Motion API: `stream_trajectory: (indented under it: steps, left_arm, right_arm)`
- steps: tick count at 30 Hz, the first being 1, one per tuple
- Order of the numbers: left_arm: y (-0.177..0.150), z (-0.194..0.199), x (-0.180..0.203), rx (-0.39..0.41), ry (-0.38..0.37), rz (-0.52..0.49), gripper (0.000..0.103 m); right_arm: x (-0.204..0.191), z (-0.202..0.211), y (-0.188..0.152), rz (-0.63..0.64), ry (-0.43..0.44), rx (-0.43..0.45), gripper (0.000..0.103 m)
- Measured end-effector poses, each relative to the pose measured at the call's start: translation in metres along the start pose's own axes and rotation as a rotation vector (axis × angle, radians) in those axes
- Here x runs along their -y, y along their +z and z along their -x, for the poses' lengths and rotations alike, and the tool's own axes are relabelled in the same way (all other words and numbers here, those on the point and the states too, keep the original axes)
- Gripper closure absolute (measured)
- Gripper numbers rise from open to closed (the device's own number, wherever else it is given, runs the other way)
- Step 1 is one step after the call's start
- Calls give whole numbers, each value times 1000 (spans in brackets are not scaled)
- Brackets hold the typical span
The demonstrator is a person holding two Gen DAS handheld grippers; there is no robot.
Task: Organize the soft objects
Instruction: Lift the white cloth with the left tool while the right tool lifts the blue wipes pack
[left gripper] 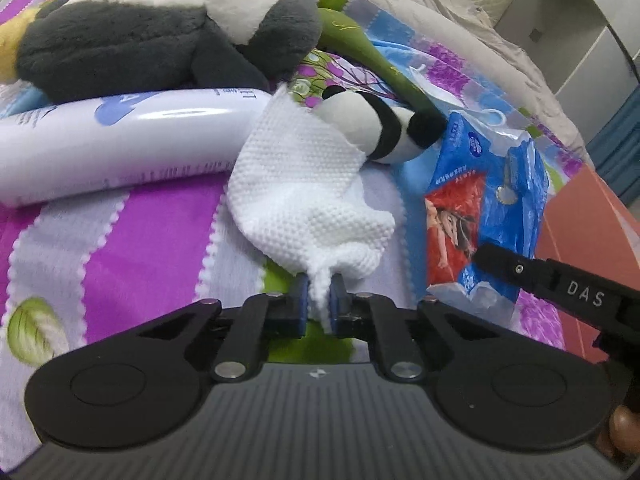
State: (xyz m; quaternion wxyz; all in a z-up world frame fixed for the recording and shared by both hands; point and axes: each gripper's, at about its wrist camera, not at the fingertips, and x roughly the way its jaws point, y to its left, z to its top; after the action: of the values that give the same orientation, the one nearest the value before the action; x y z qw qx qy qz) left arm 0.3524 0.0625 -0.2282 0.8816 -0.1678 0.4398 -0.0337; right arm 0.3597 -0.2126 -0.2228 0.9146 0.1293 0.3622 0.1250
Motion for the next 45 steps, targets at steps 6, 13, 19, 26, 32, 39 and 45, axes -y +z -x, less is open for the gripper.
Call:
stream_trajectory:
  steps: [6,13,19,26,32,39,45]
  left_arm:
    - [-18,32,5,13,-22,-18,91]
    - [-43,73,8,25,-42,-28,91]
    - [-68,101,6,18,-50,-32,91]
    - [-93,127,-2,1,-37,-45,91]
    - [-114,137,-18,-26,-31,-24,90]
    - [-125,139,-26,-24,-18,-28,81]
    - [-128,145,-27,16,-13,-29,39]
  right_arm:
    - [0,31,-10,-5,-38,17,92]
    - [-7,71,-23,24,-54,37,92]
    - [-11,101,-37,35,-61,32,92]
    - [-17,132,-59,83,-58,-2,92]
    - [-16,147,-83,100,-73,-84,92]
    - [-8,143,-107,60,-80,-186,90]
    - [-5,141,-108,33,-84,-172,65]
